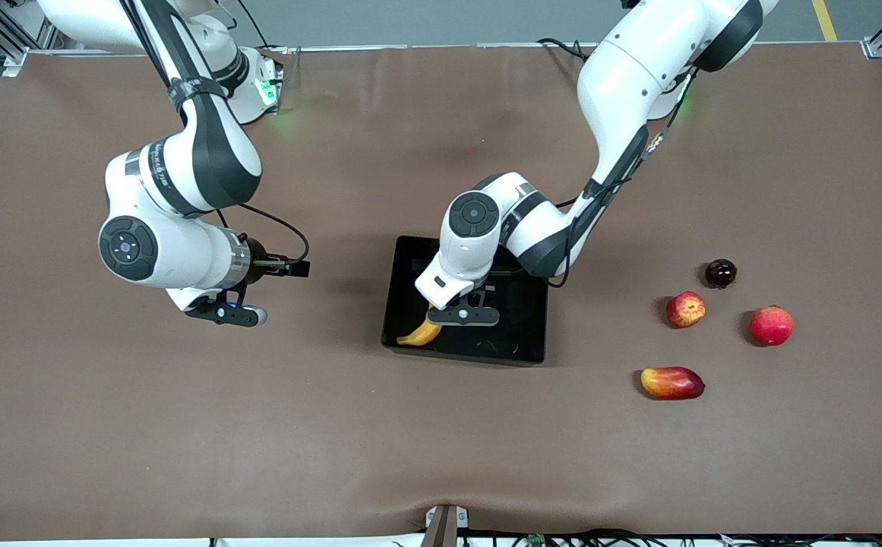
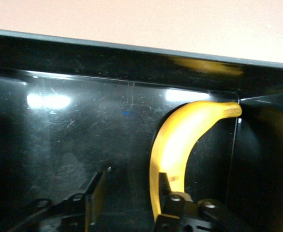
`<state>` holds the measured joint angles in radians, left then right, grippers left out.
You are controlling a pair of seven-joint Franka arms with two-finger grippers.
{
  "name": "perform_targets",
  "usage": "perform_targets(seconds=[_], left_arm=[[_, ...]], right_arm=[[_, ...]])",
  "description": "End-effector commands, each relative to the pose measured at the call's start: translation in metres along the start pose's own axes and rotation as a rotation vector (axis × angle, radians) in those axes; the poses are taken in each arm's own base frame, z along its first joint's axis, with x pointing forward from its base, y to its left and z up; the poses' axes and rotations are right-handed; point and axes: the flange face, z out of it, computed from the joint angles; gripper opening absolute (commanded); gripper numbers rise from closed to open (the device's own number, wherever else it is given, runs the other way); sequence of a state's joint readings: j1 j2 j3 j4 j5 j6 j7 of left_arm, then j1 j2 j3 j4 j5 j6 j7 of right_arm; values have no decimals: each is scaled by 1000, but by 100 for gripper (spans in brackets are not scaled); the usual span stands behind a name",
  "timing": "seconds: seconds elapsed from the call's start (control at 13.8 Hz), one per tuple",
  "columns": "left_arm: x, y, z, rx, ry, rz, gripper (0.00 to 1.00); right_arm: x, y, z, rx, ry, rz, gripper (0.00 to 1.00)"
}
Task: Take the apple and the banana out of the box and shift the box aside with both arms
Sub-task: 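Hold the banana with the left gripper while the right gripper approaches the tray, then lift the banana out while the right gripper grips the tray rim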
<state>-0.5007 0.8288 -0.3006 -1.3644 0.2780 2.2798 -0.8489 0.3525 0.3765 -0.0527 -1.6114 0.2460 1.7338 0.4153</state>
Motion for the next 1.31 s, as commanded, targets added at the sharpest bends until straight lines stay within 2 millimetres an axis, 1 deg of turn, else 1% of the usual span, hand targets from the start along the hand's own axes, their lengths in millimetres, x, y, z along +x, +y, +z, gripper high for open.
perform_targets(seconds=[0.0,0.07,0.22,0.36,0.51,0.58,0.73,0.8,1.16,1.23], left_arm=[[-1,7,-5,-24,15,-15,100],[-4,10,-3,-27,15,-10,100],[-4,11,2,-35,17,-10,100],[-11,16,12,-40,13,-1,100],[-13,17,24,-50,15,0,100],[-19,23,28,-58,17,11,100],[-22,26,36,-67,19,-2,100],[-28,33,40,-77,22,1,100],[-42,37,67,-39,35,17,100],[-46,37,77,-29,31,25,100]], right_arm=[[-7,9,-9,22,4,22,100],[-6,12,-10,23,5,26,100],[-5,17,-12,21,-2,34,100],[-5,18,-12,22,-2,34,100],[-5,18,-12,20,-3,34,100],[-4,20,-12,21,-3,37,100],[-5,19,-13,23,-2,35,100],[-4,19,-12,21,-3,35,100],[-4,20,-12,21,-3,35,100],[-4,19,-12,22,-3,36,100]])
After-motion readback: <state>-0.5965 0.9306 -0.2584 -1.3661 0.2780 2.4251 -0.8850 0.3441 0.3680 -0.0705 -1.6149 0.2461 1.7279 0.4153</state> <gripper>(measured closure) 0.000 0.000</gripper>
